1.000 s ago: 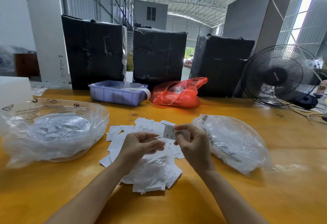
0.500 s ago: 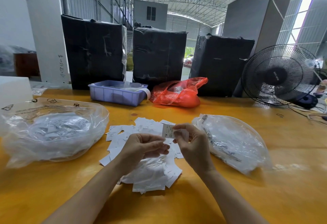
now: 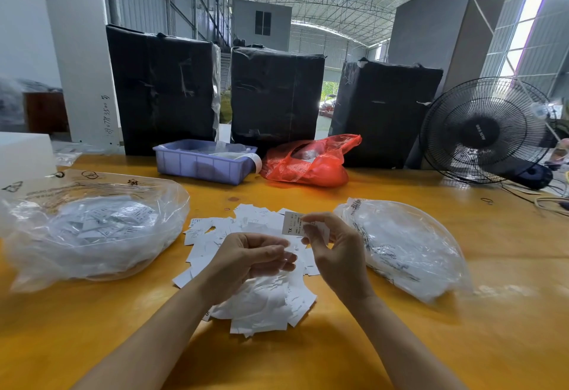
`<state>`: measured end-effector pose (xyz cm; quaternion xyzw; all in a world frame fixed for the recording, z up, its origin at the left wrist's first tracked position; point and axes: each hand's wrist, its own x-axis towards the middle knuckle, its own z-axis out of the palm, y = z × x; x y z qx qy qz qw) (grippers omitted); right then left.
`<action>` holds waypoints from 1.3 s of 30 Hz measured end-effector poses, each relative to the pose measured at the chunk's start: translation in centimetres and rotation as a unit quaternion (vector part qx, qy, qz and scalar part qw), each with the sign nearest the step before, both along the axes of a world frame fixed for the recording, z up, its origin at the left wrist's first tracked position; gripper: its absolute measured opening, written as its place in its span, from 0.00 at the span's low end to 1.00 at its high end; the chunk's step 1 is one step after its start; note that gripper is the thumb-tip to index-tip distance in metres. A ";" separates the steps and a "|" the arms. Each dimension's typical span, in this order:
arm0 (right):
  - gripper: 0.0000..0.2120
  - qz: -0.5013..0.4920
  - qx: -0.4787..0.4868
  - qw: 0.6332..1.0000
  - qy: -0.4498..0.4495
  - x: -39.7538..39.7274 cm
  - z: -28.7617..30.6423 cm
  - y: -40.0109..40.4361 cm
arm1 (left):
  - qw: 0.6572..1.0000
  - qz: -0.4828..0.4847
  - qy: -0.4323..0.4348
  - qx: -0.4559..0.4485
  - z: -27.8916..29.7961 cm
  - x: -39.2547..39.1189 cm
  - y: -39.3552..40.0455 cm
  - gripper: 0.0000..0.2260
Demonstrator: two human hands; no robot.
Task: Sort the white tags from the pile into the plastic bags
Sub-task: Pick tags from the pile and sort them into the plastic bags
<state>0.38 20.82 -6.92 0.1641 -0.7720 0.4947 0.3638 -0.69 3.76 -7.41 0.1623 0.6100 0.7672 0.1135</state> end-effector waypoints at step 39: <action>0.07 0.089 -0.033 0.981 -0.170 0.1 -0.3 -0.7 | 0.986 0.151 0.055 -0.049 -0.8 -0.4 0.7 0.08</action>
